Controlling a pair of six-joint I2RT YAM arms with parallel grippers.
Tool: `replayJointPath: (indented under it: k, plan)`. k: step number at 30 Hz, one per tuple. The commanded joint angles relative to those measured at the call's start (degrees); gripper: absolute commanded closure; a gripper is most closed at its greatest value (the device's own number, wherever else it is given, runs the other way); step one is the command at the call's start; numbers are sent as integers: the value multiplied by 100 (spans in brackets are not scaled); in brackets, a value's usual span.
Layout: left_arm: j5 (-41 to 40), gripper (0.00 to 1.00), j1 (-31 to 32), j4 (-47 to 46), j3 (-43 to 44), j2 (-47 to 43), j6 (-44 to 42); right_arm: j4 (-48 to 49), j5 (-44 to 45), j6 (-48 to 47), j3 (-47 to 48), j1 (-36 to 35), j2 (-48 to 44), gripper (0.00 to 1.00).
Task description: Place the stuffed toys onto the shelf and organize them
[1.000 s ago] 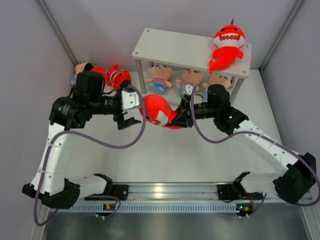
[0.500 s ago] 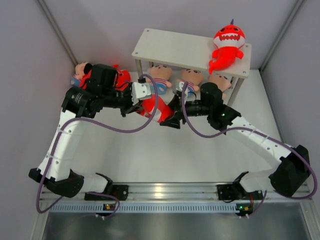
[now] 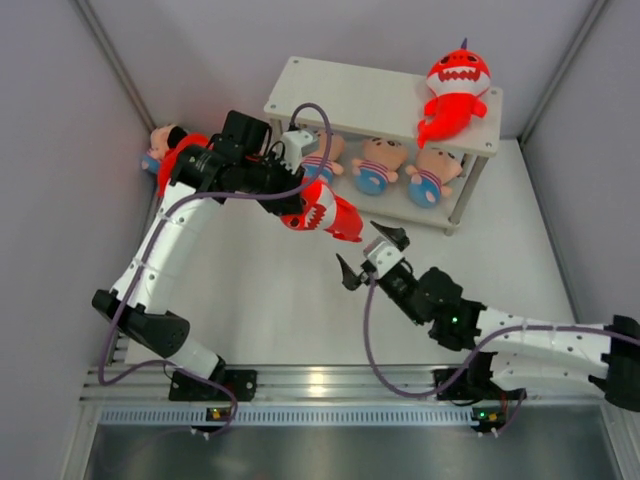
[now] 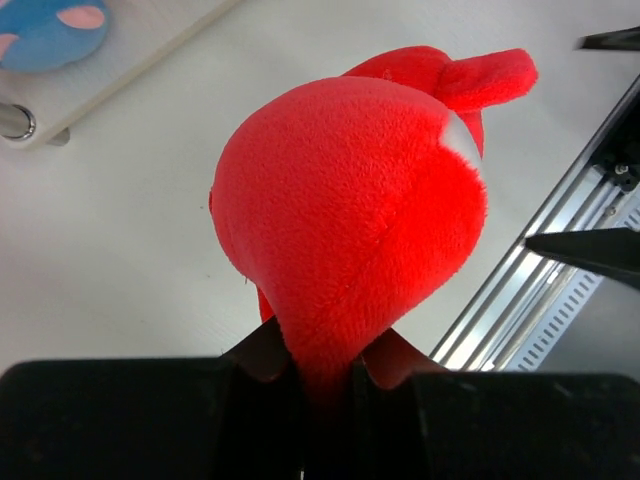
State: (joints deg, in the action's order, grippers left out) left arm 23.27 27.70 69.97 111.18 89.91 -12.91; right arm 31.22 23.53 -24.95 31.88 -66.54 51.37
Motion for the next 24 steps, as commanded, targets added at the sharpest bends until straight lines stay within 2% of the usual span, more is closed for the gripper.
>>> replayJointPath:
  k: [1,4,6,9,10,14,17,20,21,22,24]
  plan:
    - [310,100,7,-116,-43,-325,535,1061,995,-361,46,-113,828,2]
    - [380,100,16,-107,-43,-395,517,1009,1180,-187,459,9,1462,0]
    - [433,100,7,-116,-113,-421,508,948,1163,427,609,246,1612,1]
    - [451,100,16,-116,-263,-500,491,833,356,1456,565,905,1411,2]
    - [451,100,7,-116,-289,-501,508,850,198,1527,548,1089,1393,3]
    - [661,100,16,-116,-228,-466,526,719,-75,1537,679,1100,1498,7]
    - [784,100,7,-98,-96,-413,526,525,-349,1581,837,1100,1656,17]
    - [697,100,7,-37,-61,-413,412,508,-419,1607,881,1108,1674,63]
    - [653,100,16,-19,-78,-421,386,490,-445,1668,899,1108,1596,94]
    - [583,100,7,7,-78,-422,377,420,-541,1712,943,1100,1551,100]
    - [364,98,16,-1,-17,-404,350,-342,-743,2072,1407,1108,1481,100]
